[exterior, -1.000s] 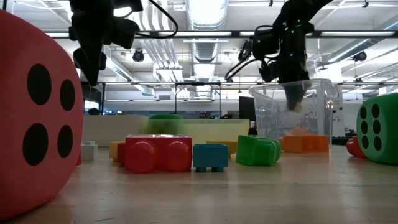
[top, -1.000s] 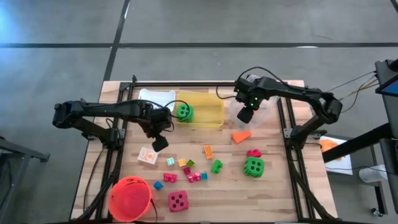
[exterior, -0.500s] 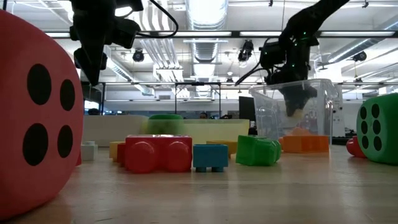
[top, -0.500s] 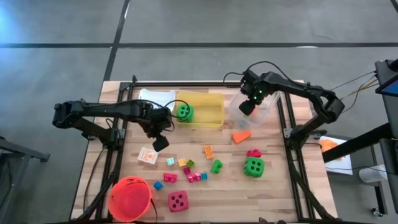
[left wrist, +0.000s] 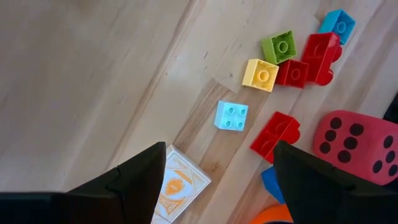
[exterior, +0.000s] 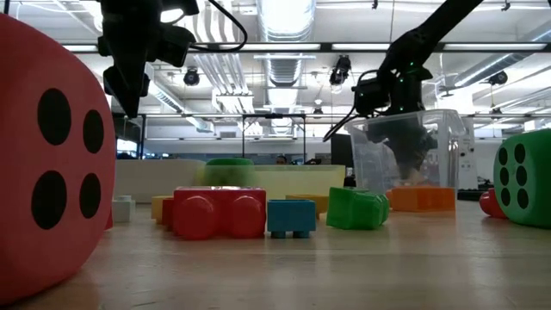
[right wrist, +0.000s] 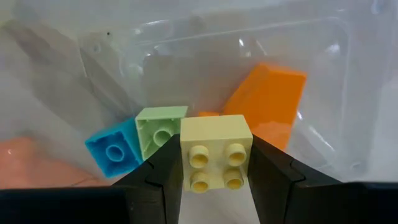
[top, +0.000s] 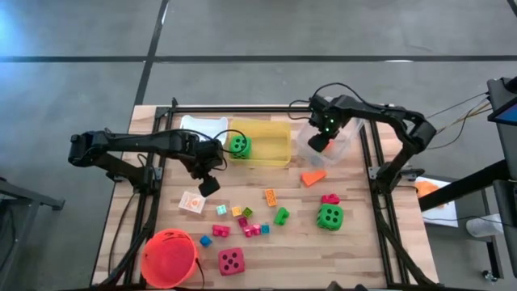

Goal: Pick & Place Toys
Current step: Put the top yellow game piece into the transparent bin, then put the green dice into the yellow bin

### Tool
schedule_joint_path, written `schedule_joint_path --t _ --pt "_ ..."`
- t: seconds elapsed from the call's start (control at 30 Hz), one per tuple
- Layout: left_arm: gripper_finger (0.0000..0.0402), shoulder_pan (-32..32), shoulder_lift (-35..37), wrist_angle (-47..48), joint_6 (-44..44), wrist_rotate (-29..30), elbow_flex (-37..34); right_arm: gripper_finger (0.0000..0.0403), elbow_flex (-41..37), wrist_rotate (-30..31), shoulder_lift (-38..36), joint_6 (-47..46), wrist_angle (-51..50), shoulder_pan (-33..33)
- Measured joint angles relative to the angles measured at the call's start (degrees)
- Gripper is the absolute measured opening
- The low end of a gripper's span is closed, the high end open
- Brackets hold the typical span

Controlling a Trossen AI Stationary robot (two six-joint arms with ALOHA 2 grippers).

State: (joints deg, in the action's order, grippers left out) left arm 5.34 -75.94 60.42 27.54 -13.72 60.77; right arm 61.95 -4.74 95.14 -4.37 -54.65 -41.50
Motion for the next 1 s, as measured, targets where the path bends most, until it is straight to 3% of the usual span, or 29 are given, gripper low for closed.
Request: schedule_joint_path --t 0.43,0.73,1.0 --pt "0.0284 0.00 0.00 -0.59 0.84 0.11 0.00 0.0136 -0.15 0.38 -0.16 -0.87 0.81 0.62" --pt "0.0284 0.00 0.00 -0.63 1.06 0.07 -0.02 0.0272 -0.01 -0.13 -0.35 -0.76 -0.11 0.62" --pt "0.0284 0.00 0.00 -0.63 1.06 -0.02 -0.02 0.0341 0.38 0.03 -4.94 -2.75 -1.05 0.62"
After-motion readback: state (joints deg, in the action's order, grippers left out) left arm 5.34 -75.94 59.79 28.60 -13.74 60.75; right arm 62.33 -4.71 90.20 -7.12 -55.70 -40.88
